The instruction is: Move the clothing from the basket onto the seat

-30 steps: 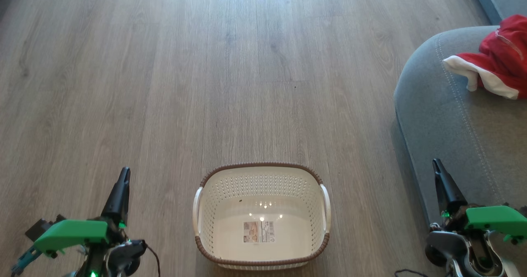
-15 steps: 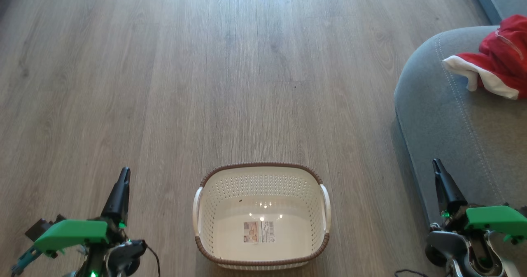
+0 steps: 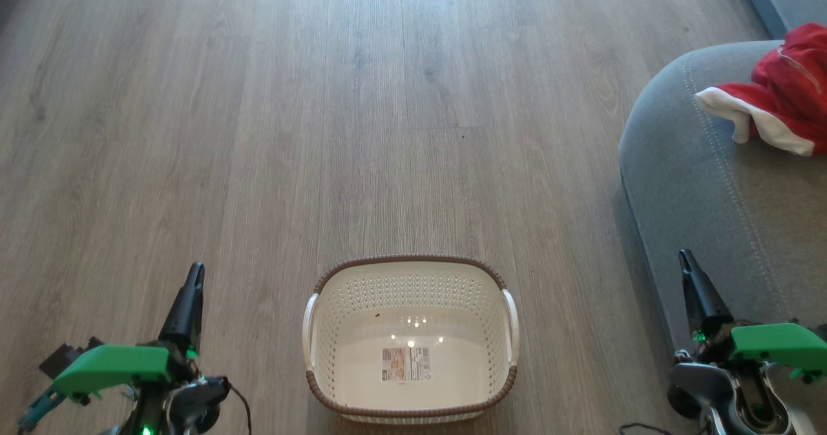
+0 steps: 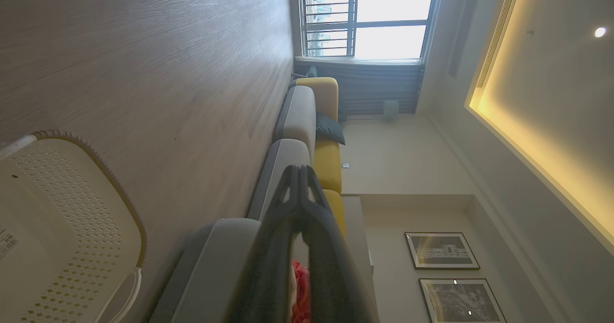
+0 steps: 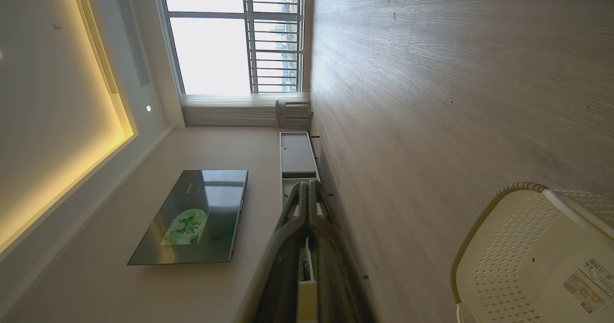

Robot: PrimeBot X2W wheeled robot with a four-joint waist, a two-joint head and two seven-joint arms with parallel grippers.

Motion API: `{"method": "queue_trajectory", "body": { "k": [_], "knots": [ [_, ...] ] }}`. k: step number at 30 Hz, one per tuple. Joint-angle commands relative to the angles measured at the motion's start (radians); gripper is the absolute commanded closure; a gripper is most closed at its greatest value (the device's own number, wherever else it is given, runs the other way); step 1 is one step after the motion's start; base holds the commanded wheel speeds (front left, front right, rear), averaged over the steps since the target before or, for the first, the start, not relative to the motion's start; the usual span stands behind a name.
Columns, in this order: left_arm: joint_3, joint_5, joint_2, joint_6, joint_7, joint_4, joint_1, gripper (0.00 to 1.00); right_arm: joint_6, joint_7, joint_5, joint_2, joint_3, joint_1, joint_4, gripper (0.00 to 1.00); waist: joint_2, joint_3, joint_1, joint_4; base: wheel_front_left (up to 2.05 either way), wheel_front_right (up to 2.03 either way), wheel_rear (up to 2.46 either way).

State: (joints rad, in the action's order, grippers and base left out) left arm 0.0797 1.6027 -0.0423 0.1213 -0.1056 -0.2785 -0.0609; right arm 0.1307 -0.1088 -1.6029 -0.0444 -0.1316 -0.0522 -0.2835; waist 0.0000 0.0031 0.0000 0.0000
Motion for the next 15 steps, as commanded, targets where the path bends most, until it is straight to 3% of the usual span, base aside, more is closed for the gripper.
{"method": "queue_trajectory", "body": {
  "k": [1, 15],
  "knots": [
    [0.034, 0.006, -0.008, 0.009, -0.008, 0.033, -0.047, 1.0, 0.0, -0.004, -0.006, -0.006, 0.018, -0.056, 0.039, 1.0, 0.0, 0.0, 0.0, 0.0, 0.0, 0.0, 0.0],
    [0.034, 0.006, -0.008, 0.009, -0.008, 0.033, -0.047, 1.0, 0.0, -0.004, -0.006, -0.006, 0.018, -0.056, 0.039, 1.0, 0.0, 0.0, 0.0, 0.0, 0.0, 0.0, 0.0]
  ]
}}
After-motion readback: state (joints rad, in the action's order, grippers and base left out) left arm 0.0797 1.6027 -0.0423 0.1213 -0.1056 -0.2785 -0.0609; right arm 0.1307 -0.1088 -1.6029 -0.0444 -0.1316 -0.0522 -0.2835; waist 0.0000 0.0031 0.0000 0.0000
